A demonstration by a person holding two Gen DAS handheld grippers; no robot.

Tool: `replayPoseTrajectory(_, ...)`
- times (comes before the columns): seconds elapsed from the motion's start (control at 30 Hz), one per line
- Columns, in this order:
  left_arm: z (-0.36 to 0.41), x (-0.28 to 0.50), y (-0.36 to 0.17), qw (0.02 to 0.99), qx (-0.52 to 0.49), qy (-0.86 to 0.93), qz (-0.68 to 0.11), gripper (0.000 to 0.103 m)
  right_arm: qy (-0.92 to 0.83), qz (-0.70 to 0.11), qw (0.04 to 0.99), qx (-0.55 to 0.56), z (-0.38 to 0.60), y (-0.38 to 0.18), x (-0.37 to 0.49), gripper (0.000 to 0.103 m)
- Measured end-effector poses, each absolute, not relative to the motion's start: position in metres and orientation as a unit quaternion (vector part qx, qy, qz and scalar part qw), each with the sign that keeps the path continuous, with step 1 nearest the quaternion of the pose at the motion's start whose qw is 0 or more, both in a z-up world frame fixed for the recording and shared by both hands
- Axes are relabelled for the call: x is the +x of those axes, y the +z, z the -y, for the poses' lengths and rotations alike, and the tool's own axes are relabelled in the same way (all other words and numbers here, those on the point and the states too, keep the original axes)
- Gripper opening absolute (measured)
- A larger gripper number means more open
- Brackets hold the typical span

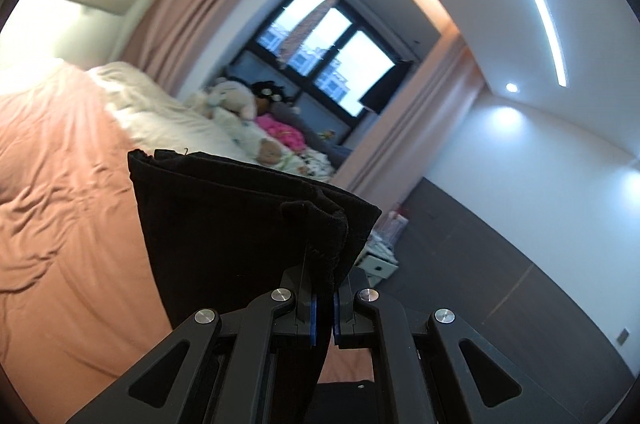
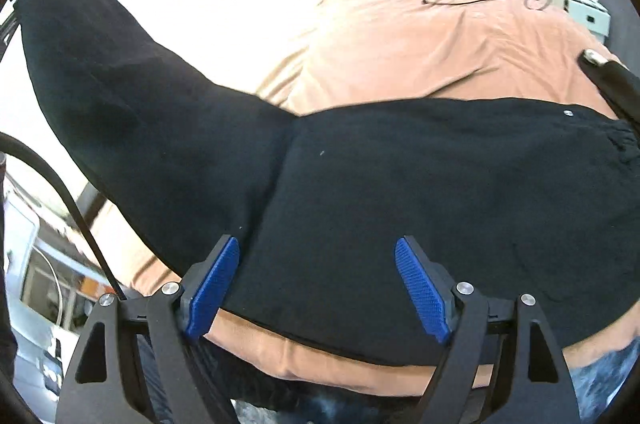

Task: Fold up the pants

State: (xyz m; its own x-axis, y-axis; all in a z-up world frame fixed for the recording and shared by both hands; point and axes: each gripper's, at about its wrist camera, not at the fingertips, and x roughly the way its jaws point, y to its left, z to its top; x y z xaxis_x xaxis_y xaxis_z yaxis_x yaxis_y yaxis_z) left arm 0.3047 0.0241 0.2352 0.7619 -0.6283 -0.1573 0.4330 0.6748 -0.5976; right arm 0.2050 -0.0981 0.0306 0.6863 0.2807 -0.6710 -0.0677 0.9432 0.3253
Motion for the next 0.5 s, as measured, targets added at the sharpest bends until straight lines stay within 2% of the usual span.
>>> replayPoseTrajectory(0.5, 0.110, 0.318, 0.284, 0.882, -0.213, -0.375, -0.192, 0.005, 0.057, -0.304, 0.928, 0.208, 0.186, 0.036, 0.111, 0.082)
